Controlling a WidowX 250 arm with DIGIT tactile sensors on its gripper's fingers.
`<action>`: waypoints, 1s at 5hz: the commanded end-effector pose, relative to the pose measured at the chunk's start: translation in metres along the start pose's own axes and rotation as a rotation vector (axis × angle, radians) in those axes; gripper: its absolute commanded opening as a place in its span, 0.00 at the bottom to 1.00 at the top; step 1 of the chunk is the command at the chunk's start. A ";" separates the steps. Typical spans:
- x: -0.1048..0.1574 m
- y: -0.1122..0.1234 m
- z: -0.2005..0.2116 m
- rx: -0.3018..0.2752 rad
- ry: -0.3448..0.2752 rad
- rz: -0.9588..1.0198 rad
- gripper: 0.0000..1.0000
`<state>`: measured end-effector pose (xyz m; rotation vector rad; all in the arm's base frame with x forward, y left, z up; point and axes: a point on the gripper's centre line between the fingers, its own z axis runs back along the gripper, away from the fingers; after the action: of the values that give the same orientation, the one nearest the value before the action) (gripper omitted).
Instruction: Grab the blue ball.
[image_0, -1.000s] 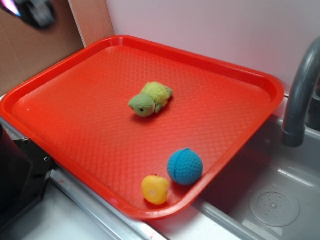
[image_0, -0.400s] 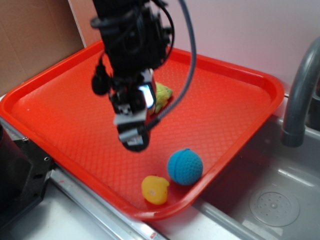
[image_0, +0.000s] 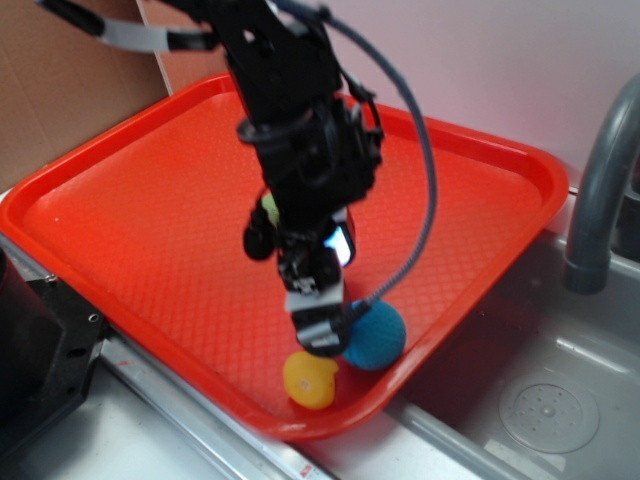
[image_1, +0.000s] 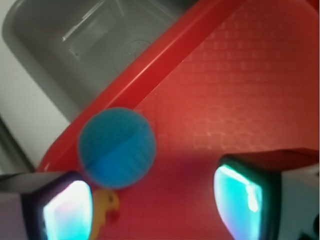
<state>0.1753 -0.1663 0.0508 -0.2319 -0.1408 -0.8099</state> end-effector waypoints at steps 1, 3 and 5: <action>0.001 -0.010 0.008 0.006 -0.037 -0.009 1.00; 0.007 -0.033 0.020 -0.042 -0.088 -0.115 1.00; 0.011 -0.037 0.015 -0.043 -0.063 -0.127 1.00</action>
<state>0.1607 -0.1865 0.0594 -0.2773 -0.1486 -0.9187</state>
